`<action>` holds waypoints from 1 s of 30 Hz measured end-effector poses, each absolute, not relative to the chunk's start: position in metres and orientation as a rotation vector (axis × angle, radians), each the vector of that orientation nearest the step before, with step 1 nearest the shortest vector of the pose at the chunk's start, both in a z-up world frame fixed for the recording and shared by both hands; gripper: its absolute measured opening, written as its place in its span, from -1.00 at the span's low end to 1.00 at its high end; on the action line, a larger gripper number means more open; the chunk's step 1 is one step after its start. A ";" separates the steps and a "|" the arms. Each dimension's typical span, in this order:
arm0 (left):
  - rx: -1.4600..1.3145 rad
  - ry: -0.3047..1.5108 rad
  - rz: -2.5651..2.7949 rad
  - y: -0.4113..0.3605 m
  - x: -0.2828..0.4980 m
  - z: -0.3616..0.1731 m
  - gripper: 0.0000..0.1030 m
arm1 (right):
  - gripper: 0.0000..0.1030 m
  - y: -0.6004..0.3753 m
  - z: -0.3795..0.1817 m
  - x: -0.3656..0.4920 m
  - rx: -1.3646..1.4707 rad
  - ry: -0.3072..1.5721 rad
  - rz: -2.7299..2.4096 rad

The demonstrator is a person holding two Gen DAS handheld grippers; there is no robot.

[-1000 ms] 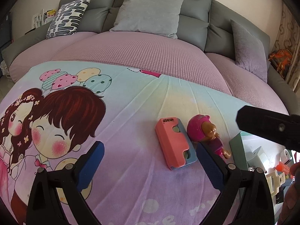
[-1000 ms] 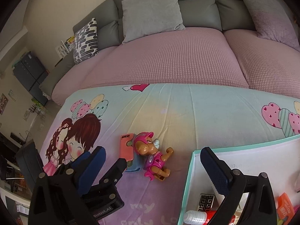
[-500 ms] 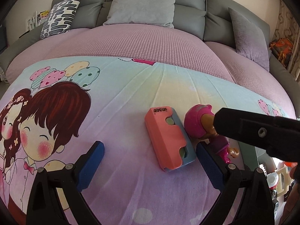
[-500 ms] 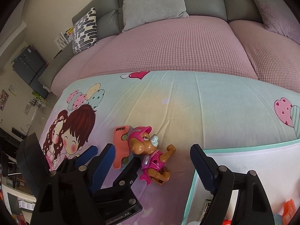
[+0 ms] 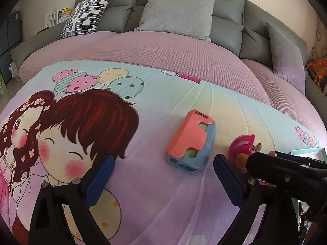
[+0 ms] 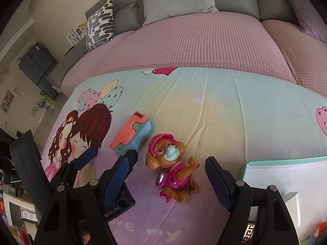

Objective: Organize rigid objects
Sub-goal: 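Grasp the pink-blue toy with the left gripper while the right gripper grasps the puppy figure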

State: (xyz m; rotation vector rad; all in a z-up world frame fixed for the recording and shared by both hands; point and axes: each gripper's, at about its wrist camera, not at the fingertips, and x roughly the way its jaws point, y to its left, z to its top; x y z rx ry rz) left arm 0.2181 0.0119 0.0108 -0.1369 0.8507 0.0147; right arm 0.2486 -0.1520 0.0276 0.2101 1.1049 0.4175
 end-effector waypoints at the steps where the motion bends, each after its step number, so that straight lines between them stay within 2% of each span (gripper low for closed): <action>1: -0.119 0.848 0.004 0.007 0.219 0.012 0.83 | 0.45 -0.152 0.026 0.249 0.212 1.106 0.417; 4: -0.081 0.860 -0.015 -0.001 0.222 0.010 0.58 | 0.39 -0.152 0.023 0.251 0.211 1.113 0.415; 8: -0.074 0.864 -0.028 -0.003 0.224 0.009 0.43 | 0.29 -0.148 0.022 0.251 0.205 1.102 0.425; 14: -0.042 0.857 -0.061 -0.011 0.222 0.011 -0.04 | 0.22 -0.144 0.022 0.251 0.197 1.099 0.424; 18: -0.039 0.848 -0.085 -0.013 0.220 0.013 -0.07 | 0.04 -0.150 0.021 0.251 0.208 1.097 0.407; 30: -0.075 0.806 -0.061 0.004 0.210 0.023 -0.08 | 0.03 -0.157 0.026 0.241 0.246 1.080 0.410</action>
